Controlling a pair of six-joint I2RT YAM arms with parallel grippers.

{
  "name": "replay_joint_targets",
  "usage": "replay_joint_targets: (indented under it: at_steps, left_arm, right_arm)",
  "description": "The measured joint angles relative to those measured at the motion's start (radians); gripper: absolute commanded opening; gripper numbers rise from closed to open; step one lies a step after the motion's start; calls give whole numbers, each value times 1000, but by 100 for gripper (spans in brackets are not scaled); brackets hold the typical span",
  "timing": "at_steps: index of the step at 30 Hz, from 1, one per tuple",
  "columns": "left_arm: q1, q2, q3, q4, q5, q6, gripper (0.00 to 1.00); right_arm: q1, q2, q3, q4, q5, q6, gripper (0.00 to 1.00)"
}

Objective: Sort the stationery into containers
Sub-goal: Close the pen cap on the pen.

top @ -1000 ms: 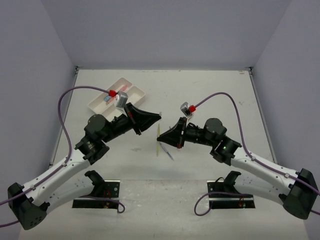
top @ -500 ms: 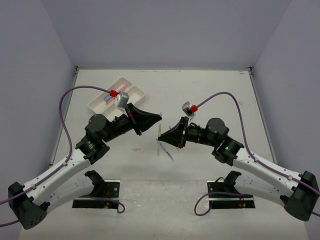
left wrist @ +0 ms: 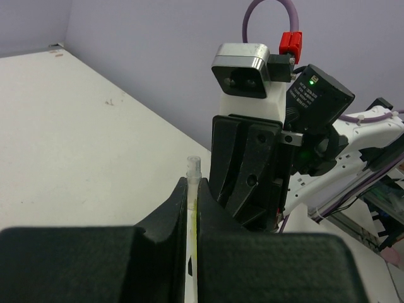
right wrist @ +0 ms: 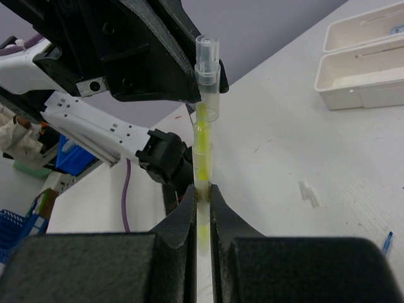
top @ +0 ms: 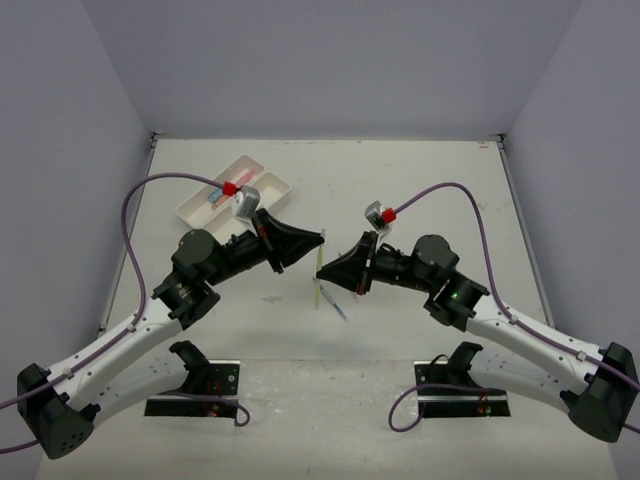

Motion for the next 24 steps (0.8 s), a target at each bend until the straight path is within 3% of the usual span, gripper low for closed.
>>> replay_joint_targets:
  at_steps: [19, 24]
  left_arm:
    - [0, -37, -55, 80, 29, -38, 0]
    - [0, -41, -58, 108, 30, -46, 22]
  right_arm:
    - [2, -22, 53, -61, 28, -3, 0]
    - [6, -21, 80, -85, 22, -16, 0]
